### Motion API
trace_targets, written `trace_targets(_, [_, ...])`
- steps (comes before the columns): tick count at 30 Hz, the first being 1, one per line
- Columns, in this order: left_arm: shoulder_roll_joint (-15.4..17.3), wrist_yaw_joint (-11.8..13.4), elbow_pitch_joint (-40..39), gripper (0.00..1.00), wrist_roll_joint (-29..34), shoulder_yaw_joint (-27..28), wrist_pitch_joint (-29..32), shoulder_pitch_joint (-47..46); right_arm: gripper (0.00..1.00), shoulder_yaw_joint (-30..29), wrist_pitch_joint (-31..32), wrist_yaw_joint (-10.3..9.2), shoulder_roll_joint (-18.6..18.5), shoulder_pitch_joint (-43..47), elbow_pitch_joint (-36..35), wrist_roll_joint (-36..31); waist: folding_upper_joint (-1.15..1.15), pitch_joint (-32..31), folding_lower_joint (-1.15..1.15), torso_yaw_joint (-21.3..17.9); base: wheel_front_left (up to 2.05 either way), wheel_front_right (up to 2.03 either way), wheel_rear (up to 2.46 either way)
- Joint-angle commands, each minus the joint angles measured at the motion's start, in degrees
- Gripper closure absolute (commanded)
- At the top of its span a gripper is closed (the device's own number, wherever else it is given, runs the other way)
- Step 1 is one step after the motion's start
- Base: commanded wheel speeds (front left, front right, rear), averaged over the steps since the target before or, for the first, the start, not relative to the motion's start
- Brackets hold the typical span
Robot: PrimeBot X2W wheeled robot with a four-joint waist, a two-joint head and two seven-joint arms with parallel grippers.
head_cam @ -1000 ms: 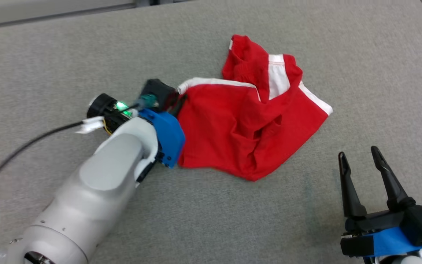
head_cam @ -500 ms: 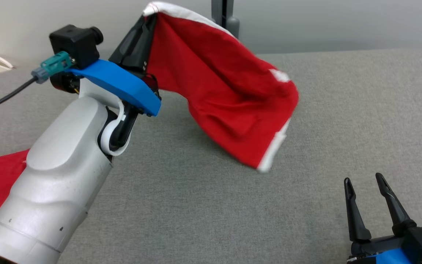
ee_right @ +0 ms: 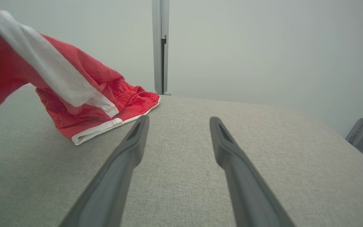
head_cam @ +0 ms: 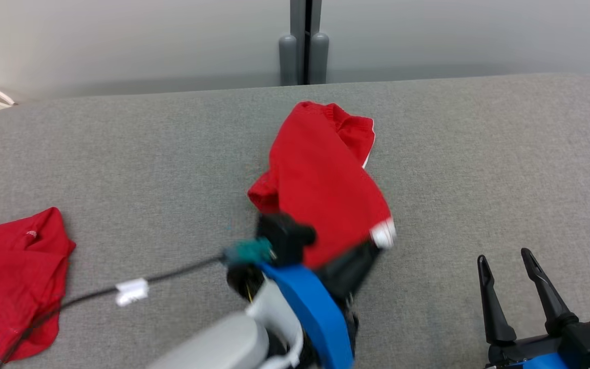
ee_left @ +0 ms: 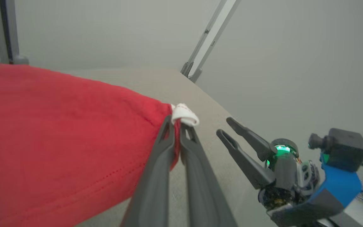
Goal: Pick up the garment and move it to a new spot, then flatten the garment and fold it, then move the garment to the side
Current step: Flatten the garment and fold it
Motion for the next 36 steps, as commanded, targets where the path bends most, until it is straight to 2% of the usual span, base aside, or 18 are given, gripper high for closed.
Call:
trace_targets(1, [0.8, 0.8, -1.0, 1.00, 0.7, -1.4, 1.3, 1.5, 0.00, -0.1, -0.2, -0.02, -0.1, 0.0, -0.3, 0.0, 0.01, 0.2, 0.00, -0.2, 0.00, 0.00, 0.00])
trace_targets(5, [4.5, 3.4, -1.0, 1.00, 4.4, -7.6, 5.6, 4.6, 0.00, -0.2, -0.2, -0.02, -0.1, -0.8, -0.5, 0.0, 0.01, 1.1, 0.00, -0.5, 0.00, 0.00, 0.00])
trace_targets(9, [5.8, 4.0, 0.2, 1.00, 4.6, -10.4, 7.9, 6.4, 0.00, -0.3, -0.2, -0.02, -0.1, -1.3, -0.6, 0.0, 0.01, 2.1, 0.00, -0.5, 0.00, 0.00, 0.00])
trace_targets(10, [5.4, 4.0, 0.0, 0.00, 4.4, -9.6, 6.9, 6.5, 0.00, -0.2, -0.2, -0.02, -0.1, -1.5, -0.5, 0.1, 0.01, 2.2, 0.00, -0.4, 0.00, 0.00, 0.00])
trace_targets(13, [3.9, 3.8, -1.4, 0.00, 3.9, -6.8, 3.1, 5.5, 0.00, 0.0, -0.2, -0.02, -0.1, -1.6, -0.2, 0.4, 0.01, 2.4, 0.00, -0.3, 0.00, 0.00, 0.00])
trace_targets(17, [3.7, 5.7, -0.9, 0.00, 3.5, -0.5, -1.6, 2.6, 0.00, 0.9, -0.2, -0.02, -0.1, -2.1, 0.1, 0.6, 0.01, 2.9, 0.00, -0.9, 0.00, 0.00, 0.00])
trace_targets(20, [3.8, 6.7, 0.8, 0.00, -0.5, 5.3, -3.0, 1.7, 0.00, 1.3, -0.2, -0.02, -0.1, -2.8, 0.0, 0.6, 0.01, 3.4, 0.00, -1.9, 0.00, 0.00, 0.00])
trace_targets(23, [5.0, 8.8, 5.9, 0.00, -2.4, 9.0, -2.7, 0.7, 0.00, 1.2, -0.2, -0.02, -0.1, -2.8, -0.2, 0.2, 0.01, 4.1, 0.00, -2.7, 0.00, 0.00, 0.00])
trace_targets(26, [4.1, 9.3, 13.3, 0.00, -3.7, 10.9, -3.1, -0.6, 0.00, 1.2, -0.2, -0.02, -0.1, -2.9, -0.2, -0.2, 0.01, 4.9, 0.00, -3.3, 0.00, 0.00, 0.00])
trace_targets(31, [-0.1, 6.3, 25.6, 0.00, -8.2, 13.2, -1.9, -2.9, 0.00, 1.8, -0.2, -0.02, -0.1, -3.9, -0.3, -0.5, 0.01, 6.1, 0.00, -4.7, 0.00, 0.00, 0.00])
trace_targets(32, [-0.9, 5.3, 27.5, 0.00, -9.2, 13.6, -1.6, -3.4, 0.00, 1.9, -0.2, -0.02, -0.1, -4.1, -0.4, -0.5, 0.01, 6.3, 0.00, -4.9, 0.00, 0.00, 0.00])
trace_targets(33, [-0.9, 5.3, 27.5, 0.00, -9.2, 13.6, -1.6, -3.4, 0.00, 1.9, -0.2, -0.02, -0.1, -4.1, -0.4, -0.5, 0.01, 6.3, 0.00, -4.9, 0.00, 0.00, 0.00])
trace_targets(34, [-2.8, 3.2, 31.0, 0.00, -11.2, 15.1, -2.0, -4.3, 0.00, 1.9, -0.2, -0.02, -0.1, -4.3, -0.4, -0.7, 0.01, 6.6, 0.00, -5.5, 0.00, 0.00, 0.00])
trace_targets(36, [-3.3, 2.2, 32.6, 0.00, -11.3, 15.2, -2.3, -4.9, 0.00, 1.7, -0.2, -0.02, -0.1, -4.4, -0.4, -0.8, 0.01, 6.7, 0.00, -5.7, 0.00, 0.00, 0.00])
